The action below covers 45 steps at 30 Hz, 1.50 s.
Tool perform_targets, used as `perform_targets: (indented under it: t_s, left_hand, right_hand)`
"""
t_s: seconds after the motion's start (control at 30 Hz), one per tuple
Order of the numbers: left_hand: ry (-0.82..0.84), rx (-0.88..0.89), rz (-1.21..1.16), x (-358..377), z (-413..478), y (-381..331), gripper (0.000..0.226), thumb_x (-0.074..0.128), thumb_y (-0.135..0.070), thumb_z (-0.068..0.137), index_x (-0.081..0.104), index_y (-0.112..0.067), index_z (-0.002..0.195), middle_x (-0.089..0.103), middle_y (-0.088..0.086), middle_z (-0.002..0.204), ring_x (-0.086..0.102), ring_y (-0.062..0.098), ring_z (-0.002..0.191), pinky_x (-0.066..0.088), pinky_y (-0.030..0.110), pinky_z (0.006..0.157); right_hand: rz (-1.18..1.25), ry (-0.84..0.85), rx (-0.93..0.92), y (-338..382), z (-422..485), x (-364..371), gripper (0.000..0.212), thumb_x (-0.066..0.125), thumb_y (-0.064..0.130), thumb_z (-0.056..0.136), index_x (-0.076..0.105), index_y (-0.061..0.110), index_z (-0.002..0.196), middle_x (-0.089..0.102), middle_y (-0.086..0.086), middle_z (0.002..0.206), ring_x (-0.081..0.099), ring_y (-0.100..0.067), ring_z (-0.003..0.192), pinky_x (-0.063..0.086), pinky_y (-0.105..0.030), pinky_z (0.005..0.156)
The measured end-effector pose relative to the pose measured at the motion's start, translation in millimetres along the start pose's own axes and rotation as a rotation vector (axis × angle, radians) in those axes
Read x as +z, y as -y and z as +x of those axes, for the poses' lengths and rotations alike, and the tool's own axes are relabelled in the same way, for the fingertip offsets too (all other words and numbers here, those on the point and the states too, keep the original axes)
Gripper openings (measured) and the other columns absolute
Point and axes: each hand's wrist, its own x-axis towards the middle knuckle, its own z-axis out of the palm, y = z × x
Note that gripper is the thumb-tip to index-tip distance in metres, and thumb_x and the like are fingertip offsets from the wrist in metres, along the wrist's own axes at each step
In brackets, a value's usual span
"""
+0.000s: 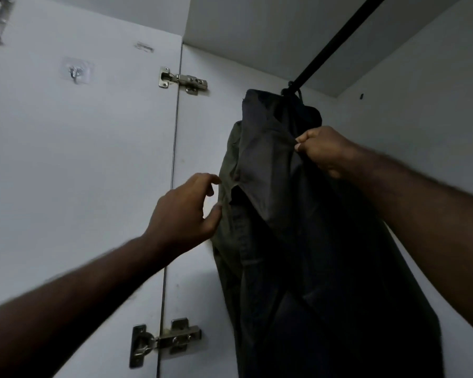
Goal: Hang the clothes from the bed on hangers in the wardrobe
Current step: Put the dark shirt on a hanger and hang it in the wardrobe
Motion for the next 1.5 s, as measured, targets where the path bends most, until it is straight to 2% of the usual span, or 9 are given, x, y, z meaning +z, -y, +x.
perform_targets:
  t_s: [0.07,0.2,0.33,0.53,0.73,1.0,1.17,1.33,1.5]
  left_hand:
    - [0.050,0.031,0.077,7,1,-3,0.052,0.054,-0.052,0.081,0.050,-0.024,0.125,0.059,-0.010,0.111,0.063,0.016,0.072,0.053,0.036,0.065]
    - [0.019,0.035,0.101,19,20,-15,0.061,0.056,-0.062,0.081,0.050,-0.022,0.126,0.061,-0.004,0.114,0.065,0.022,0.073,0.051,0.035,0.064]
    - [-0.043,0.064,0.089,28,36,-28,0.036,0.062,-0.027,0.088,0.055,-0.019,0.122,0.069,0.002,0.102,0.064,0.028,0.076,0.046,0.032,0.064]
    - [-0.206,-0.403,-0.569,20,41,3,0.028,0.046,0.007,0.079,0.067,-0.012,0.076,0.066,0.009,0.070,0.063,0.022,0.054,0.056,0.038,0.054]
    - [-0.111,-0.639,-0.731,9,48,27,0.017,0.060,-0.007,0.085,0.075,-0.008,0.076,0.072,0.019,0.084,0.067,0.027,0.080,0.056,0.039,0.080]
    - [0.009,-0.555,-0.452,13,48,49,0.007,0.072,-0.003,0.083,0.072,-0.008,0.087,0.070,0.007,0.086,0.060,0.010,0.070,0.050,0.028,0.077]
    - [0.026,-0.517,-0.263,25,51,48,0.016,0.065,-0.001,0.084,0.061,-0.014,0.075,0.065,0.006,0.083,0.061,0.024,0.083,0.048,0.031,0.076]
    - [0.091,-0.408,0.056,35,54,45,0.015,0.053,0.000,0.086,0.064,-0.004,0.094,0.066,0.018,0.102,0.060,0.036,0.097,0.049,0.038,0.081]
    - [0.120,-0.345,0.406,36,65,26,0.015,0.056,-0.010,0.085,0.054,-0.004,0.098,0.052,0.020,0.114,0.055,0.043,0.096,0.038,0.041,0.071]
  right_hand:
    - [0.012,-0.032,-0.033,-3,0,-2,0.011,0.059,0.003,0.092,0.067,0.009,0.086,0.063,-0.007,0.091,0.059,-0.018,0.087,0.048,-0.026,0.080]
    - [-0.015,-0.063,-0.081,-6,1,-2,0.013,0.060,0.010,0.095,0.069,0.004,0.102,0.063,-0.006,0.096,0.058,-0.014,0.091,0.043,-0.021,0.079]
    - [-0.057,-0.085,-0.130,-9,4,2,0.013,0.061,0.015,0.095,0.070,0.006,0.099,0.065,-0.004,0.095,0.058,-0.013,0.089,0.041,-0.019,0.079]
    - [-0.012,-0.215,-0.189,-27,4,17,0.038,0.070,0.041,0.087,0.064,0.005,0.079,0.061,-0.002,0.071,0.054,-0.013,0.067,0.044,-0.029,0.066]
    - [-0.017,-0.084,-0.160,-47,-8,45,0.046,0.077,0.043,0.080,0.053,0.006,0.068,0.051,-0.006,0.064,0.044,-0.012,0.058,0.034,-0.028,0.054]
    - [0.276,-0.082,0.233,-97,-46,54,0.032,0.069,0.028,0.091,0.058,0.010,0.066,0.063,-0.007,0.072,0.056,-0.014,0.066,0.045,-0.025,0.061]
    - [-0.125,-0.320,0.099,-121,-66,68,0.041,0.064,0.045,0.090,0.053,0.014,0.065,0.063,-0.007,0.070,0.058,-0.027,0.071,0.041,-0.032,0.063]
    - [-0.420,-0.303,0.079,-141,-72,87,0.033,0.054,0.049,0.095,0.057,0.017,0.088,0.068,-0.012,0.097,0.063,-0.036,0.093,0.038,-0.035,0.069]
    - [-0.459,-0.281,0.078,-156,-71,101,0.026,0.055,0.044,0.095,0.052,0.020,0.088,0.069,-0.010,0.096,0.063,-0.035,0.092,0.041,-0.036,0.071]
